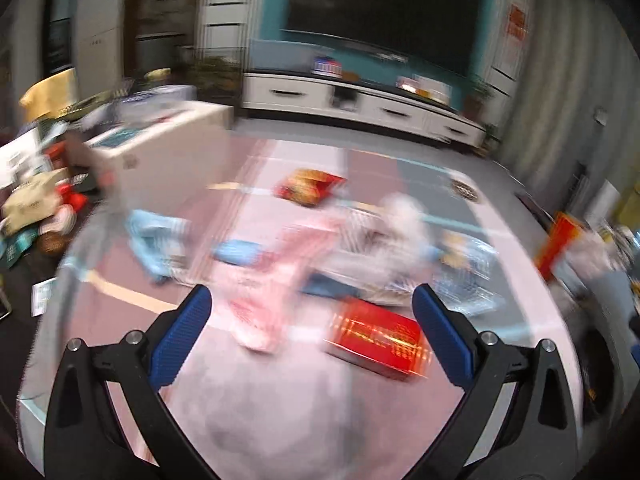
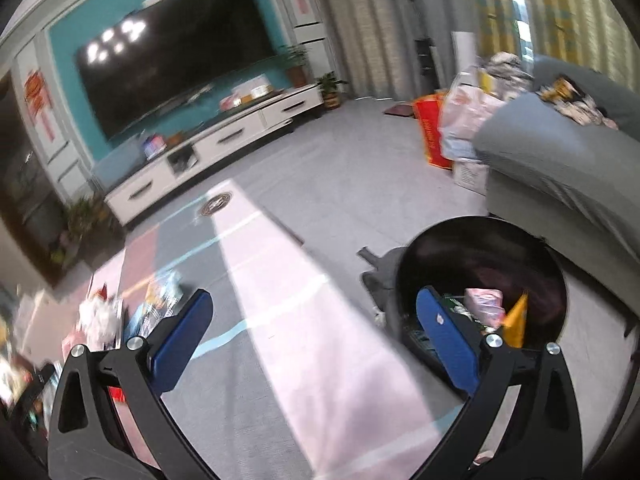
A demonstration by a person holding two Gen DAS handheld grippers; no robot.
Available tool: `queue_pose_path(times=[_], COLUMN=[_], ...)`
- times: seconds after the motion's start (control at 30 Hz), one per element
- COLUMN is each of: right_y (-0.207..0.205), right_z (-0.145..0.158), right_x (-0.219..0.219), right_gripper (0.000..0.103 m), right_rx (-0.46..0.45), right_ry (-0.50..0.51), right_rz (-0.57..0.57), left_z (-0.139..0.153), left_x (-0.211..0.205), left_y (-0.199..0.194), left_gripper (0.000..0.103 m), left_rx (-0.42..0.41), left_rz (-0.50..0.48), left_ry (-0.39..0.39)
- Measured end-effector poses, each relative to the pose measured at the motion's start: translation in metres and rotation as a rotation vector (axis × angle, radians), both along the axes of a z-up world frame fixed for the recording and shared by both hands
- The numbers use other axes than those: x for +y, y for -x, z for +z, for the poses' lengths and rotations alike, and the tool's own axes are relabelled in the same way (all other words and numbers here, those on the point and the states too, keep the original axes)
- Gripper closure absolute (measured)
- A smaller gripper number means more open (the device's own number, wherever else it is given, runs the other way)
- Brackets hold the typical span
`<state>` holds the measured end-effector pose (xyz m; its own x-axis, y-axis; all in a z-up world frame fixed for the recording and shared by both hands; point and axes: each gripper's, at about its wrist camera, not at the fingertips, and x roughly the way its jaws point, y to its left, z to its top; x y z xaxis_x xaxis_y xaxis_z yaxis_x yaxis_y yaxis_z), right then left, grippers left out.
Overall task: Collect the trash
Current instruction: 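Move both grippers back from the bin toward the trash on the rug, then grasp the blue face mask with the left gripper while the right grasps the red box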
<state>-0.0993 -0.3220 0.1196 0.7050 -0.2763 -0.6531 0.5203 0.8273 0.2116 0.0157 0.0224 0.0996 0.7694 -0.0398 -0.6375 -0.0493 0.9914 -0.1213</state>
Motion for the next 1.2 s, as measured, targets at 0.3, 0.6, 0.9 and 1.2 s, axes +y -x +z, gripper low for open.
queue_pose_path(times=[0.3, 0.6, 0.9, 1.2], right_y=[-0.040, -0.081, -0.135, -0.168], right_z=[-0.019, -0.032, -0.059, -0.084], right_x=[0.068, 0.168, 0.236, 0.266], right_gripper=[0.003, 0.003, 0.003, 0.003], right_rx=[0.089, 0.104, 0.218, 0.243], right_ry=[0.118, 0.086, 0.041, 0.090], right_rz=[0.172, 0.405, 0.561, 0.539], left_z=[-0.031, -0.056, -0.064, -0.075], left_x=[0.090, 0.126, 0.151, 0.155], left_y=[-0.027, -0.048, -0.066, -0.087], left_gripper=[0.003, 0.003, 0.003, 0.009], left_rx=[0.053, 0.073, 0.107, 0.088], left_rz=[0.197, 0.312, 0.339, 0.352], left_ry=[0.051, 0.081, 0.189, 0.204])
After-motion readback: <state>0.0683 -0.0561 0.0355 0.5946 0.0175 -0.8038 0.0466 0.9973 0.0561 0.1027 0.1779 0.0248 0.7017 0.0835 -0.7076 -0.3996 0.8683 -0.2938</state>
